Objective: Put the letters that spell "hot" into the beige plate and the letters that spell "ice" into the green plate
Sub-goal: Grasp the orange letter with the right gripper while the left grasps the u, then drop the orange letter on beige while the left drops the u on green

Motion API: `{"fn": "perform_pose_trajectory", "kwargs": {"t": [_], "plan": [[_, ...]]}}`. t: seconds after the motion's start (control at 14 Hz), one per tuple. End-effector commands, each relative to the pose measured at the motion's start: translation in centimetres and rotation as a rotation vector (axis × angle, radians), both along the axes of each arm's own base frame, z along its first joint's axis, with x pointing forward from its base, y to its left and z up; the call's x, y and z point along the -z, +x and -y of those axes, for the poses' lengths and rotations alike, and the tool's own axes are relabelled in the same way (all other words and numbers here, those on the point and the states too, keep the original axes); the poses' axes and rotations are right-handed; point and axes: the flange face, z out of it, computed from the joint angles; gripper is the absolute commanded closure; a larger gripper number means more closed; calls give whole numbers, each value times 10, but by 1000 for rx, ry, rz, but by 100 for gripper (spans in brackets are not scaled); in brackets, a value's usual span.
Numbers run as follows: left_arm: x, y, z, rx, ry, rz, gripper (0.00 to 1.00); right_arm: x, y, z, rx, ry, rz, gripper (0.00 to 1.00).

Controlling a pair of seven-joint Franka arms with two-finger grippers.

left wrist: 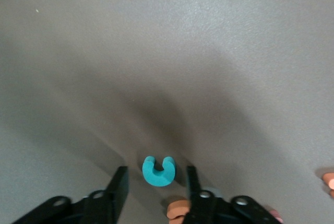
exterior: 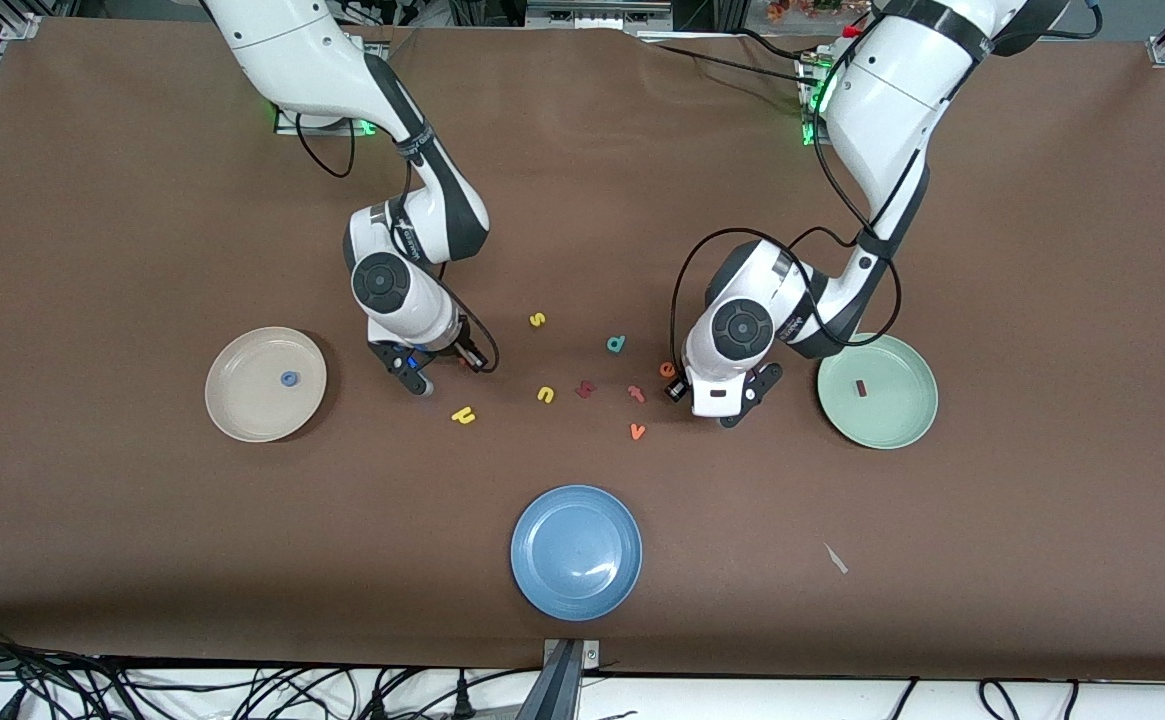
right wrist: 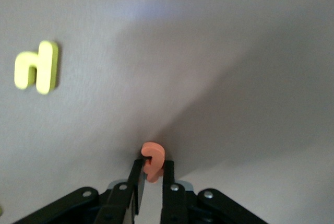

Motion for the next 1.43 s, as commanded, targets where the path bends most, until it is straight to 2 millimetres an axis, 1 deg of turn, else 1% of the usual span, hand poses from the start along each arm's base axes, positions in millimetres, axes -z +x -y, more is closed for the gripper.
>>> {"fn": "perform_pose_trajectory", "kwargs": {"t": [0.0, 0.07, 0.14, 0.21, 0.29, 0.36, 0.43, 0.57, 0.71, 0.79, 0.86, 0.93, 1.0, 1.14, 1.21, 1.29, 1.36], "plan": [[0, -2, 1, 23, 20, 6, 100, -30, 26, 53, -191, -71, -55, 100], [-2, -1, -1, 22, 19, 9, 100, -38, 24, 71, -282, -60, -57, 100], [-2, -1, -1, 22, 20, 8, 100, -48, 24, 85, -321, -55, -50, 100], [-5, 2, -1, 17, 18, 12, 100, -53, 22, 104, -382, -51, -56, 100], [-12, 7, -7, 4, 21, 16, 100, -58, 18, 122, -463, -37, -55, 100], [-23, 9, -15, 8, 38, 2, 100, -62, 17, 148, -515, -36, -56, 100], [-38, 14, -23, 49, 64, -15, 100, -65, 16, 171, -581, -29, -59, 100], [-65, 24, -48, 126, 111, -62, 100, -70, 19, 219, -679, -27, -57, 100], [-79, 30, -78, 214, 136, -108, 100, -69, 21, 250, -751, -32, -56, 100], [-80, 35, -100, 251, 150, -133, 100, -68, 23, 257, -781, -38, -47, 100], [-80, 40, -123, 286, 160, -153, 100, -69, 25, 261, -800, -41, -35, 68], [-75, 44, -146, 323, 153, -170, 100, -71, 31, 265, -814, -52, -10, 12], [-73, 47, -163, 363, 137, -182, 100, -74, 35, 261, -825, -59, 15, 0], [-65, 52, -199, 417, 102, -210, 100, -87, 44, 234, -803, -56, 50, 0], [-59, 53, -210, 440, 88, -223, 100, -91, 48, 224, -751, -56, 64, 0], [-51, 53, -218, 448, 79, -237, 100, -92, 49, 204, -666, -52, 73, 0], [-42, 52, -220, 446, 73, -247, 76, -92, 52, 186, -580, -42, 86, 0]]}}
